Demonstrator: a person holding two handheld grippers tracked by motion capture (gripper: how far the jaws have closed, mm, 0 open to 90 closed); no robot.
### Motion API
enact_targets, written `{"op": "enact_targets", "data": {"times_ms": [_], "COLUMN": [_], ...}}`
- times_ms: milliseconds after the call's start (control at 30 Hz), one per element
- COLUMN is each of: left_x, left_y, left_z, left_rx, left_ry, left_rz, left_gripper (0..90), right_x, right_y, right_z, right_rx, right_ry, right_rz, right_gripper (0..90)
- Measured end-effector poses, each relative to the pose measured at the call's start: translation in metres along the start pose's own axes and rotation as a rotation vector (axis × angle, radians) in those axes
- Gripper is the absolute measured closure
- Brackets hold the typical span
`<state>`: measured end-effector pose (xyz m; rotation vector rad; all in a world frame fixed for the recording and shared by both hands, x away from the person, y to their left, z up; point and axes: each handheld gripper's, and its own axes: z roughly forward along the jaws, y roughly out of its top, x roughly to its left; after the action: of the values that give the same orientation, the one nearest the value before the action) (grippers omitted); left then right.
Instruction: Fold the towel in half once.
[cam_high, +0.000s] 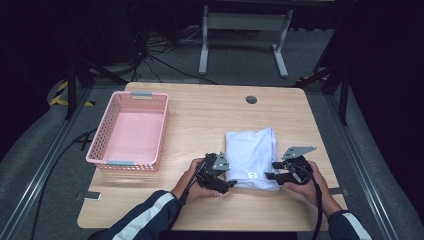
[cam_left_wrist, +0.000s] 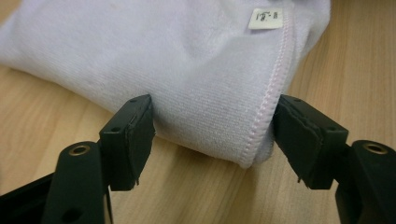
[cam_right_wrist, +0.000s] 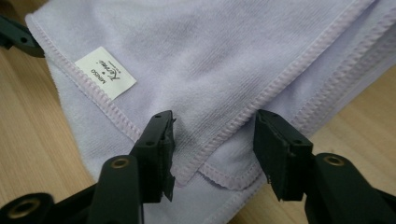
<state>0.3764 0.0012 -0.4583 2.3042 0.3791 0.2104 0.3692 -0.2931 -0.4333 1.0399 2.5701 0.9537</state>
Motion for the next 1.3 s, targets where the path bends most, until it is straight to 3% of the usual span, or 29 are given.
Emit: {"op": "enact_targets", "data": {"times_ms": [33, 67, 100, 267, 400, 467, 533, 600, 667, 767, 867, 1000, 1033, 1100, 1167, 1233, 1300], "left_x": [0.000, 0.000, 0.001, 0.000, -0.002, -0.002, -0.003, -0.006, -0.008, -0.009, -0.006, 0.000, 0.000, -0.001, -0.009, -0.013, -0.018], "left_y": [-0.001, -0.002, -0.002, -0.003, -0.003, -0.002, -0.001, 0.000, 0.002, 0.001, -0.002, -0.006, -0.004, -0.002, 0.005, 0.007, 0.008], "left_z": [0.001, 0.002, 0.002, 0.003, 0.002, 0.001, -0.003, -0.008, -0.011, -0.014, -0.023, -0.036, -0.036, -0.034, -0.024, -0.019, -0.012], "left_rx": [0.000, 0.010, 0.009, 0.018, 0.029, 0.027, 0.022, 0.020, 0.024, 0.042, 0.038, -0.030, -0.059, -0.067, -0.030, -0.019, 0.017], "left_ry": [0.008, 0.011, 0.007, 0.009, 0.011, 0.008, -0.014, -0.007, -0.019, -0.023, 0.002, 0.023, 0.017, 0.011, 0.000, -0.002, 0.010], "left_rz": [0.009, -0.009, -0.008, -0.023, -0.019, 0.002, 0.025, 0.047, 0.056, 0.052, 0.020, -0.034, -0.065, -0.064, -0.009, 0.009, 0.030], "left_gripper": [36.1, 38.2, 39.2, 39.8, 42.3, 45.5, 52.2, 60.0, 61.8, 55.0, 40.3, 32.6, 31.0, 28.0, 25.1, 24.7, 29.5], "right_x": [0.001, 0.004, 0.006, 0.015, 0.018, 0.019, 0.017, 0.014, 0.010, 0.010, 0.010, 0.005, 0.001, -0.003, -0.014, -0.019, -0.035], "right_y": [-0.001, -0.001, -0.001, -0.002, -0.005, -0.009, -0.015, -0.019, -0.021, -0.020, -0.013, 0.007, 0.014, 0.023, 0.047, 0.054, 0.064], "right_z": [0.000, -0.004, -0.006, -0.021, -0.038, -0.043, -0.040, -0.033, -0.028, -0.029, -0.040, -0.050, -0.050, -0.049, -0.039, -0.033, -0.015], "right_rx": [-0.002, -0.009, -0.018, -0.039, -0.074, -0.065, -0.037, 0.006, 0.017, 0.009, -0.053, -0.149, -0.176, -0.196, -0.217, -0.209, -0.190], "right_ry": [-0.004, 0.005, 0.000, 0.009, 0.024, 0.025, 0.023, 0.018, 0.005, -0.016, -0.057, -0.140, -0.141, -0.146, -0.179, -0.188, -0.206], "right_rz": [-0.022, -0.048, -0.064, -0.098, -0.077, -0.061, -0.035, -0.020, 0.020, 0.000, -0.023, -0.054, -0.056, -0.044, -0.053, -0.052, -0.022], "right_gripper": [61.7, 77.6, 82.3, 85.2, 82.8, 83.0, 81.8, 75.0, 66.7, 54.0, 51.1, 49.0, 48.5, 48.2, 47.0, 46.9, 48.2]}}
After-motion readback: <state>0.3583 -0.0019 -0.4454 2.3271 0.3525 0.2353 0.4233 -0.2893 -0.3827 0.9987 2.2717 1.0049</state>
